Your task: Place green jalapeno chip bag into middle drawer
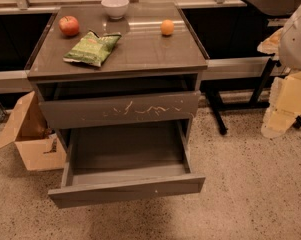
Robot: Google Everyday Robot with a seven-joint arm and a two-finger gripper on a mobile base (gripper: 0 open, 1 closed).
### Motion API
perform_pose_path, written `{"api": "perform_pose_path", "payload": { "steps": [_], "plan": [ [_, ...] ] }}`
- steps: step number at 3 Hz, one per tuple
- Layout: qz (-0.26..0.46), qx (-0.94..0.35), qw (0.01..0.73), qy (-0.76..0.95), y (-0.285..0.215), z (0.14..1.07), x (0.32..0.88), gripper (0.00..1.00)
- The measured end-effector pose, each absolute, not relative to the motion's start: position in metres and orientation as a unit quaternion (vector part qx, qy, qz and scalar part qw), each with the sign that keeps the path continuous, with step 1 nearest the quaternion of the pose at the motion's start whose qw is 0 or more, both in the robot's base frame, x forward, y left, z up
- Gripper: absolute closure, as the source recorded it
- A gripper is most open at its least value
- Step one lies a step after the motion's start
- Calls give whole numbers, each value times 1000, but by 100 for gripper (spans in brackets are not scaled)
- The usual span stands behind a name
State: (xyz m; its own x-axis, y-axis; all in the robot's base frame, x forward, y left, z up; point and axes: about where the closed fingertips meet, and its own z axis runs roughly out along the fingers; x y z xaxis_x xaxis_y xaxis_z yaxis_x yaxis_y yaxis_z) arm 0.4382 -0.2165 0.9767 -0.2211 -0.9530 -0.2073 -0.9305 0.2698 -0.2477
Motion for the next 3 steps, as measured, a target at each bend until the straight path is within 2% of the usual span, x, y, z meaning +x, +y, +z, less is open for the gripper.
{"api": "perform_pose_path", "payload": {
  "steps": [1, 2, 3],
  "plan": [
    [-35, -603, 160, 781, -216, 977, 438, 23],
    [-35, -603, 160, 781, -216, 977, 438, 8],
    [-35, -603, 160, 781, -216, 977, 438, 0]
  ]
}}
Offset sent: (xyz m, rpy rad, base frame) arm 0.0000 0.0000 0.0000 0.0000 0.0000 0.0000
